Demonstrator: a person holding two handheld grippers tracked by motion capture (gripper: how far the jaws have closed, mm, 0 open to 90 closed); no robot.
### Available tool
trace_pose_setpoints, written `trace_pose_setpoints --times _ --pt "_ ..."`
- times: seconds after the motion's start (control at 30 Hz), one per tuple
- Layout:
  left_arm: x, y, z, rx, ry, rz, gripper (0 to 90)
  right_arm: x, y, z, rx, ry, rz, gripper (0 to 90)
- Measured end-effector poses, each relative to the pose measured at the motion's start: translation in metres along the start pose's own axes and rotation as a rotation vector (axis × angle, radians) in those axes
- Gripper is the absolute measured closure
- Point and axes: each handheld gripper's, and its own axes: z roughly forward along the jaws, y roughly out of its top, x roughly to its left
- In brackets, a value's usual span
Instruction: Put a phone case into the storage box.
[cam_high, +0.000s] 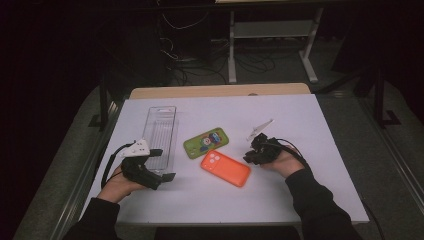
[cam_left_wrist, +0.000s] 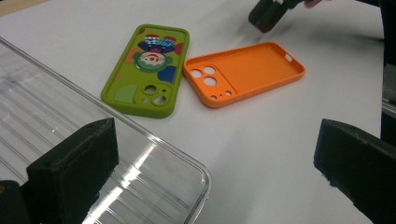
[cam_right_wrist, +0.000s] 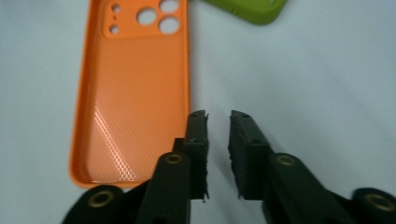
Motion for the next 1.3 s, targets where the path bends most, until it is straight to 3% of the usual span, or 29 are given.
trace_pose_setpoints --times 0.03,0.17,0.47,0.57,0.7,1.0,1.3 --pt "0.0 0.0 0.0 -0.001 -0.003 0.007 0.0 0.0 -0.003 -0.01 -0.036 -0.008 0.016 61.4" --pt "-0.002 0.001 0.0 0.003 -0.005 -0.002 0.0 0.001 -0.015 -0.025 -0.082 -0.016 0.06 42.2" --pt "-0.003 0.002 0.002 0.002 -0.007 0.001 0.0 0.011 -0.046 -0.036 -0.134 -0.04 0.094 13.5" --pt "-0.003 0.002 0.002 0.008 -0.008 0.008 0.0 0.012 -0.05 -0.039 -0.141 -0.037 0.109 10.2" --pt "-0.004 0.002 0.002 -0.01 -0.007 -0.013 0.0 0.014 -0.059 -0.043 -0.151 -0.017 0.143 2.0" --pt "-0.004 0.002 0.002 -0.012 -0.007 -0.007 0.0 0.023 -0.077 -0.043 -0.166 -0.036 0.126 0.0" --pt "-0.004 0.002 0.003 -0.012 -0.006 -0.004 0.0 0.023 -0.077 -0.045 -0.174 -0.037 0.134 0.0"
